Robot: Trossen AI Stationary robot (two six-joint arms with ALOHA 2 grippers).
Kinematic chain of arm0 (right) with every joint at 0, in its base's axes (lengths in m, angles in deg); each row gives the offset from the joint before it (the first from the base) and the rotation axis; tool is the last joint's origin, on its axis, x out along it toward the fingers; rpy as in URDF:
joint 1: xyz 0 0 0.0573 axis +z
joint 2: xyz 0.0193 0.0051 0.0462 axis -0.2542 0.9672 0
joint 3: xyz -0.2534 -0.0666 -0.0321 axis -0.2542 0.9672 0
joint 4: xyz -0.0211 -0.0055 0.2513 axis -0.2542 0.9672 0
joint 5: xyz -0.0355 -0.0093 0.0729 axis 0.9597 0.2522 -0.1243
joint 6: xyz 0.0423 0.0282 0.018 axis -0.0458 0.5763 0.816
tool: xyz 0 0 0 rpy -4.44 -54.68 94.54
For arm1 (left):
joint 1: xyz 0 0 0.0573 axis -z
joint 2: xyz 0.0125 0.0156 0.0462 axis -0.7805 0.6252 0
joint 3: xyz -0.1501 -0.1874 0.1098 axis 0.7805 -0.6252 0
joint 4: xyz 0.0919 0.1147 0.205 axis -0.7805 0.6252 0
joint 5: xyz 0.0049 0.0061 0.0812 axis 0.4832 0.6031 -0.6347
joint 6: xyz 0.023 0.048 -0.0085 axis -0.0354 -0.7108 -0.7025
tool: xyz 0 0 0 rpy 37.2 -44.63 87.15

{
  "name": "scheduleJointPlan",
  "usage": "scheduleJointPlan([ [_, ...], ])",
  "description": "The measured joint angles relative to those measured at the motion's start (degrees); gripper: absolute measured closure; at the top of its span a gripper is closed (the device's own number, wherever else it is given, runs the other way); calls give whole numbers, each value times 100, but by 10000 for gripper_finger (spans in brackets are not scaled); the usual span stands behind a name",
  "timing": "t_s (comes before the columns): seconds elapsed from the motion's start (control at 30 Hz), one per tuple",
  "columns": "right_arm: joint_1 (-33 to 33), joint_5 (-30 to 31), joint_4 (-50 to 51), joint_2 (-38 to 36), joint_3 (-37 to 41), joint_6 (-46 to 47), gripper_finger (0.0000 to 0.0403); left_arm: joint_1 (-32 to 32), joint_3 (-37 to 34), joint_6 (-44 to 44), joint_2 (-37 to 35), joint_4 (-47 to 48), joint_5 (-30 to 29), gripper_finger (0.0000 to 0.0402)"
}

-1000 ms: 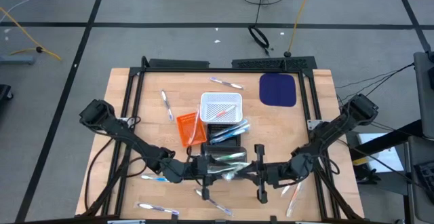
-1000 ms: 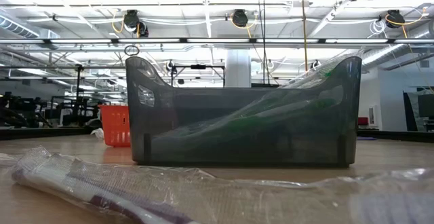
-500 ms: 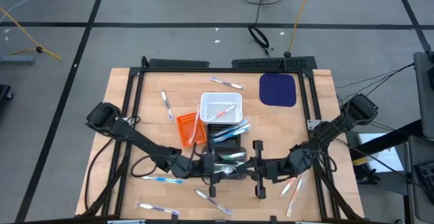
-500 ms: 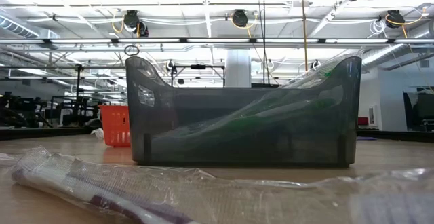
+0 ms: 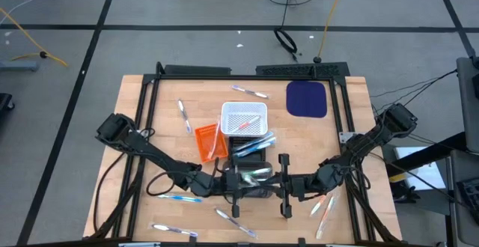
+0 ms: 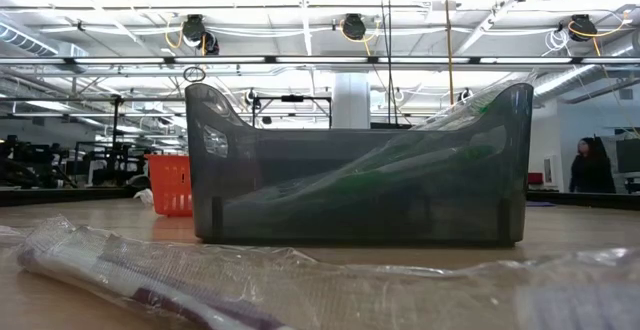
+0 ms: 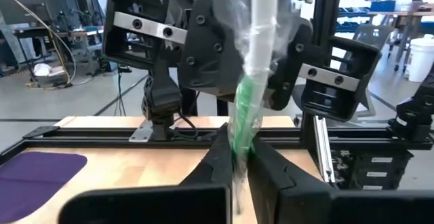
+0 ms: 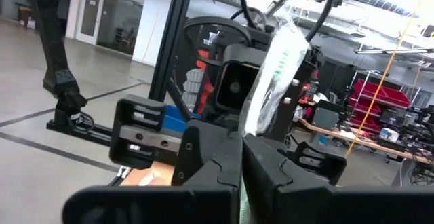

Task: Pick & Place Toothbrushes
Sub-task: Put the green toothbrush into the black bin

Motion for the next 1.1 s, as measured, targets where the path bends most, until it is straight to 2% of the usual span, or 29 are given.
scheduleJointPlan([
  [0.23, 24, 48, 193, -2, -7, 8, 403, 50, 0, 236, 4, 86, -116, 394],
  [0.33, 90, 362, 316, -51, -7, 109, 399, 100, 0, 247, 4, 120, -201, 394],
  [0.53, 260, 576, 1157, -374, -4, 349, 360, 209, 2, 525, -157, 659, -540, 394],
  [0.7, 429, 572, 2090, -684, -4, 919, 327, 148, 2, 1353, -317, 1424, -568, 394],
  [0.87, 596, 572, 2670, -778, -4, 1454, 317, -98, 2, 2574, -328, 2454, -517, 394],
  [1.1, 781, 563, 3388, -772, -4, 2034, 325, -551, 44, 3637, -330, 3517, 339, 394],
])
